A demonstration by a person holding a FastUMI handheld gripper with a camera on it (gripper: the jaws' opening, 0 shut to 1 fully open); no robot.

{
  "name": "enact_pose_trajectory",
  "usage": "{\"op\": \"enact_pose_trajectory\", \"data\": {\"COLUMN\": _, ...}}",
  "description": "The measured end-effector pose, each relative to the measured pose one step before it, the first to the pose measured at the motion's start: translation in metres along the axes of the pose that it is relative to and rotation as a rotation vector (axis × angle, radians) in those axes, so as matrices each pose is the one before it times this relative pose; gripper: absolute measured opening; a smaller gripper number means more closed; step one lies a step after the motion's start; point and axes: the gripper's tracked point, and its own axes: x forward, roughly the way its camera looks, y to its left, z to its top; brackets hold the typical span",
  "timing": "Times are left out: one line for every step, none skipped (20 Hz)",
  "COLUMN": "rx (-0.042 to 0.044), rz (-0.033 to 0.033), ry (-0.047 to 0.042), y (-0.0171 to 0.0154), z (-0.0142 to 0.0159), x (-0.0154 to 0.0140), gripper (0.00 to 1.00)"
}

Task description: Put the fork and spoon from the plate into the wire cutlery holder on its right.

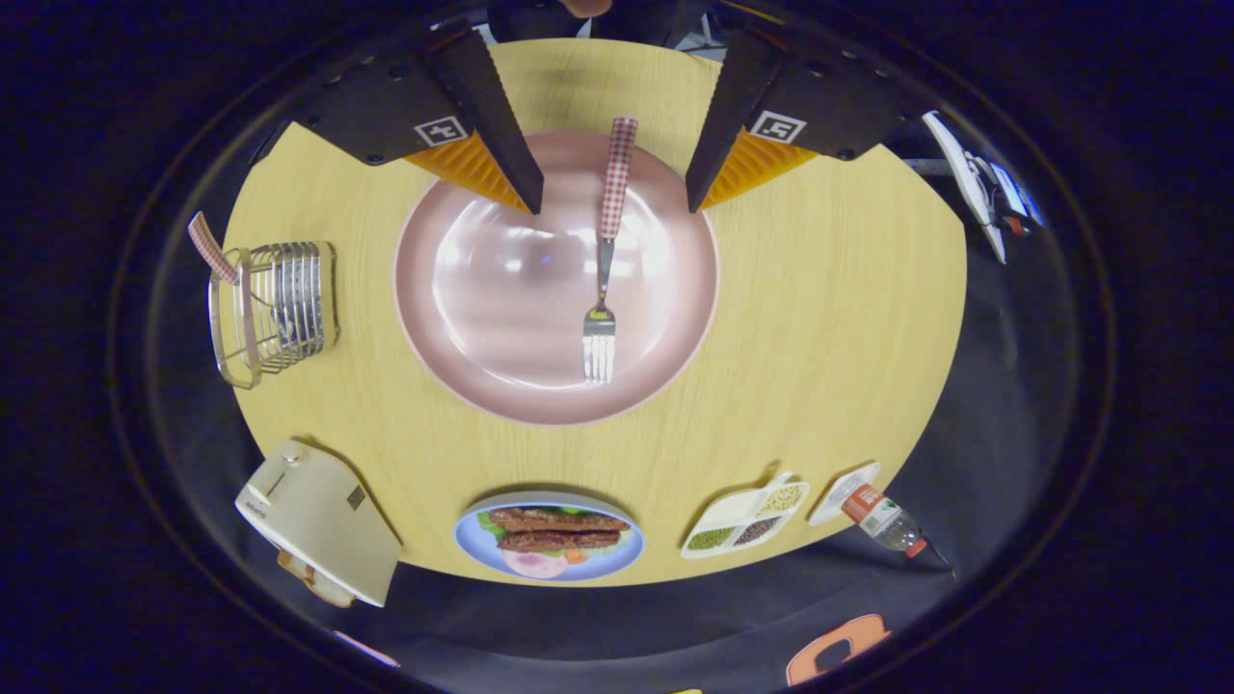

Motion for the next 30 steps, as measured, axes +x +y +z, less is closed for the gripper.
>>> {"op": "enact_pose_trajectory", "data": {"rx": 0.00977, "rz": 0.00413, "ry": 0.01513, "y": 0.00169, "z": -0.00254, "x": 0.00374, "gripper": 0.77}}
{"op": "enact_pose_trajectory", "data": {"rx": 0.00546, "rz": -0.0084, "ry": 0.01306, "y": -0.001, "z": -0.00207, "x": 0.00125, "gripper": 0.71}}
{"op": "enact_pose_trajectory", "data": {"rx": 0.00827, "rz": -0.00587, "ry": 0.00632, "y": -0.00167, "z": -0.0023, "x": 0.004, "gripper": 0.64}}
{"op": "enact_pose_trajectory", "data": {"rx": 0.00708, "rz": 0.00202, "ry": 0.01035, "y": 0.0007, "z": -0.00172, "x": 0.00158, "gripper": 0.58}}
{"op": "enact_pose_trajectory", "data": {"rx": 0.00094, "rz": 0.0057, "ry": 0.01427, "y": 0.00141, "z": -0.00305, "x": 0.00087, "gripper": 0.51}}
{"op": "enact_pose_trajectory", "data": {"rx": -0.0017, "rz": 0.00159, "ry": 0.00679, "y": -0.00077, "z": -0.00071, "x": 0.0005, "gripper": 0.51}}
{"op": "enact_pose_trajectory", "data": {"rx": -0.00283, "rz": -0.01008, "ry": -0.00665, "y": -0.00244, "z": 0.00146, "x": -0.00136, "gripper": 0.5}}
{"op": "enact_pose_trajectory", "data": {"rx": -0.00016, "rz": -0.0098, "ry": 0.00884, "y": -0.00245, "z": 0.00337, "x": -0.00853, "gripper": 0.5}}
{"op": "enact_pose_trajectory", "data": {"rx": 0.00305, "rz": -0.00471, "ry": 0.00457, "y": -0.00157, "z": -0.00503, "x": 0.01426, "gripper": 0.11}}
{"op": "enact_pose_trajectory", "data": {"rx": -0.00151, "rz": 0.00582, "ry": 0.00805, "y": 0.00143, "z": 0.00122, "x": -0.00571, "gripper": 0.14}}
{"op": "enact_pose_trajectory", "data": {"rx": 0.00117, "rz": 0.00094, "ry": 0.01106, "y": -0.00178, "z": -0.00147, "x": 0.00559, "gripper": 0.12}}
{"op": "enact_pose_trajectory", "data": {"rx": 0.00448, "rz": 0.00867, "ry": -0.0034, "y": -0.00008, "z": 0.00716, "x": -0.00091, "gripper": 0.12}}
{"op": "enact_pose_trajectory", "data": {"rx": -0.00487, "rz": 0.00592, "ry": 0.00342, "y": -0.00026, "z": -0.00675, "x": -0.00155, "gripper": 0.05}}
{"op": "enact_pose_trajectory", "data": {"rx": -0.00752, "rz": 0.00596, "ry": -0.00634, "y": 0.00014, "z": 0.00233, "x": -0.00513, "gripper": 0.05}}
{"op": "enact_pose_trajectory", "data": {"rx": -0.00742, "rz": 0.00281, "ry": -0.00629, "y": -0.00137, "z": 0.00086, "x": -0.0069, "gripper": 0.05}}
{"op": "enact_pose_trajectory", "data": {"rx": -0.0041, "rz": 0.00906, "ry": -0.0059, "y": -0.00034, "z": 0.002, "x": -0.00846, "gripper": 0.05}}
{"op": "enact_pose_trajectory", "data": {"rx": 0.00238, "rz": 0.01269, "ry": -0.00419, "y": -0.0004, "z": 0.00081, "x": -0.00812, "gripper": 0.05}}
{"op": "enact_pose_trajectory", "data": {"rx": 0.00105, "rz": 0.01427, "ry": -0.00251, "y": -0.00068, "z": 0.00143, "x": -0.00987, "gripper": 0.05}}
{"op": "enact_pose_trajectory", "data": {"rx": 0.00077, "rz": 0.01189, "ry": -0.00187, "y": -0.00231, "z": 0.00007, "x": -0.01076, "gripper": 0.05}}
{"op": "enact_pose_trajectory", "data": {"rx": 0.00009, "rz": 0.00833, "ry": -0.00006, "y": -0.00357, "z": 0.0009, "x": -0.01211, "gripper": 0.05}}
{"op": "enact_pose_trajectory", "data": {"rx": 0.00261, "rz": 0.01357, "ry": 0.00101, "y": -0.00295, "z": -0.00055, "x": -0.01096, "gripper": 0.05}}
{"op": "enact_pose_trajectory", "data": {"rx": 0.00548, "rz": 0.0146, "ry": -0.00006, "y": -0.00357, "z": 0.00181, "x": -0.01386, "gripper": 0.05}}
{"op": "enact_pose_trajectory", "data": {"rx": 0.00554, "rz": 0.01074, "ry": -0.00699, "y": -0.00655, "z": 0.0021, "x": -0.01445, "gripper": 0.05}}
{"op": "enact_pose_trajectory", "data": {"rx": 0.00074, "rz": 0.00101, "ry": -0.01188, "y": -0.0083, "z": 0.00409, "x": -0.01549, "gripper": 0.05}}
{"op": "enact_pose_trajectory", "data": {"rx": -0.00362, "rz": -0.00874, "ry": -0.01118, "y": -0.01211, "z": 0.0034, "x": -0.01469, "gripper": 0.05}}
{"op": "enact_pose_trajectory", "data": {"rx": 0.00598, "rz": -0.00609, "ry": -0.00838, "y": -0.01279, "z": 0.00329, "x": -0.01377, "gripper": 0.05}}
{"op": "enact_pose_trajectory", "data": {"rx": 0.01288, "rz": -0.00561, "ry": -0.00409, "y": -0.01369, "z": 0.0024, "x": -0.01293, "gripper": 0.05}}
{"op": "enact_pose_trajectory", "data": {"rx": 0.02624, "rz": -0.0094, "ry": -0.00383, "y": -0.01656, "z": 0.00454, "x": -0.01044, "gripper": 0.05}}
{"op": "enact_pose_trajectory", "data": {"rx": 0.03202, "rz": -0.00848, "ry": 0.00513, "y": -0.01585, "z": 0.00161, "x": -0.00821, "gripper": 0.05}}
{"op": "enact_pose_trajectory", "data": {"rx": 0.03395, "rz": -0.00173, "ry": 0.01424, "y": -0.01534, "z": 0.00129, "x": -0.00865, "gripper": 0.05}}
